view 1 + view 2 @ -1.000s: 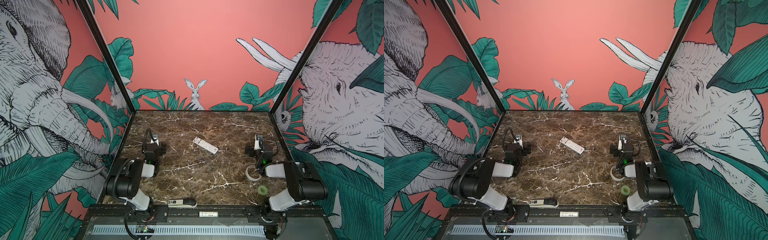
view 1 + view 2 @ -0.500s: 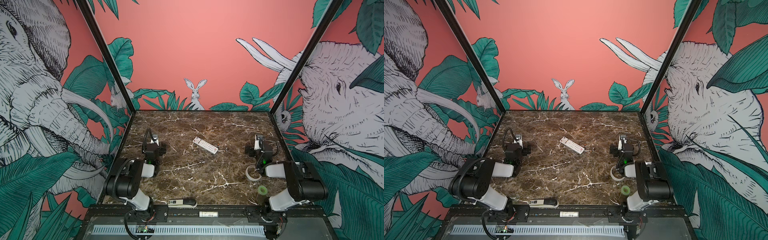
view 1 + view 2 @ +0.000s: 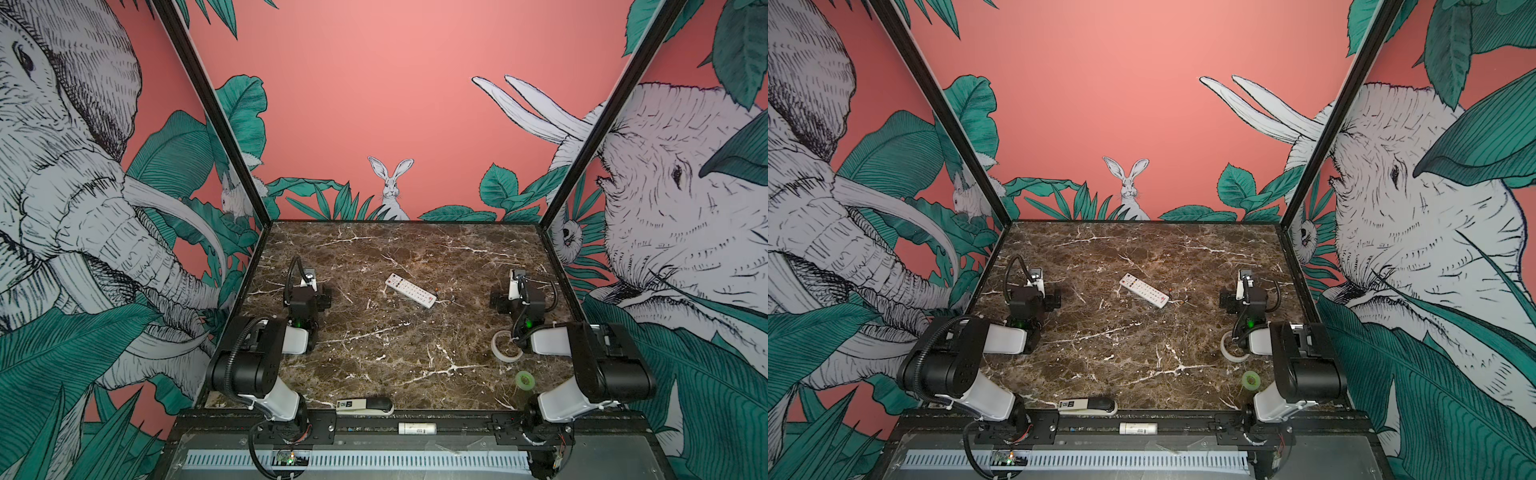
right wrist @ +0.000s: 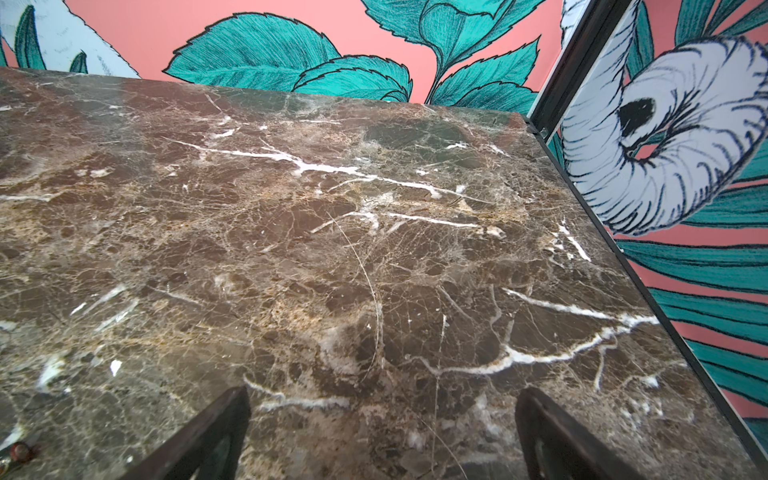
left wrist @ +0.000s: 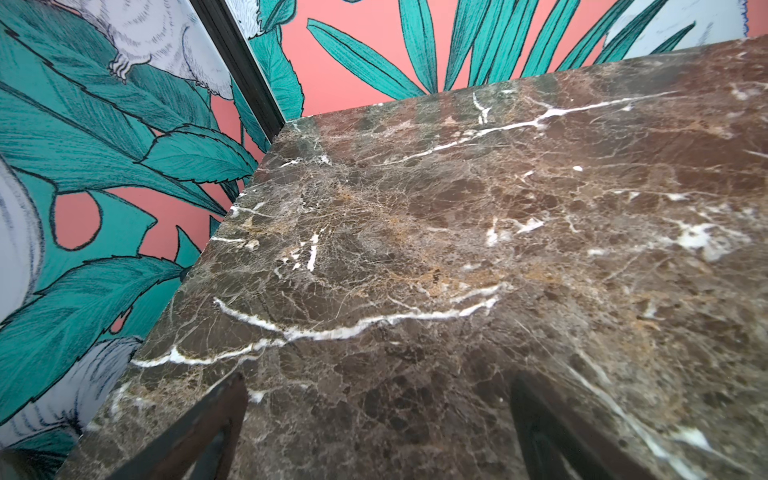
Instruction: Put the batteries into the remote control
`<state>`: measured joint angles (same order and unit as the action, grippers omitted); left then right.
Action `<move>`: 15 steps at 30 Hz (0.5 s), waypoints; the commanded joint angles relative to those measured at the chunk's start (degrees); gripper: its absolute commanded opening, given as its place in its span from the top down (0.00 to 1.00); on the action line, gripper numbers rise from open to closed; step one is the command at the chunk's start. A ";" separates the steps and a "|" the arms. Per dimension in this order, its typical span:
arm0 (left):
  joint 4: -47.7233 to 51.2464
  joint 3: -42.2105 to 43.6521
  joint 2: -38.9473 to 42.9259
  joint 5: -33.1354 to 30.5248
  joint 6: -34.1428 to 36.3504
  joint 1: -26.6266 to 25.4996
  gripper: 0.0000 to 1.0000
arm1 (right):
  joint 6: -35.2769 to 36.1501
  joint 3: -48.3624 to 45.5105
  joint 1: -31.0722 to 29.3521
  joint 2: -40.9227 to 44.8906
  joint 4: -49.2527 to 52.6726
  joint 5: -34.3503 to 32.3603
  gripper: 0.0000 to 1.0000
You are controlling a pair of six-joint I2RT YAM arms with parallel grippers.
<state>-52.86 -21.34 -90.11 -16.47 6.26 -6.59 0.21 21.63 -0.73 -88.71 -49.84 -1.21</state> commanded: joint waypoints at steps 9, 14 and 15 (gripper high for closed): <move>28.93 -12.70 10.81 -10.48 -3.34 -1.97 0.00 | 0.23 1.14 0.03 0.01 -1.35 0.33 0.01; 42.60 -19.91 13.28 -16.79 -8.77 -4.05 0.00 | 2.20 1.98 -1.07 1.97 1.38 0.76 0.01; 47.37 -22.35 13.61 -18.14 -10.55 -4.60 0.00 | 3.63 4.15 -2.18 3.65 6.87 0.40 0.01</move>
<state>-19.53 -39.57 -78.06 -28.36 0.54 -9.87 1.08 22.41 -1.39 -88.09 -47.18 -1.23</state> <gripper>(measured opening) 0.996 0.990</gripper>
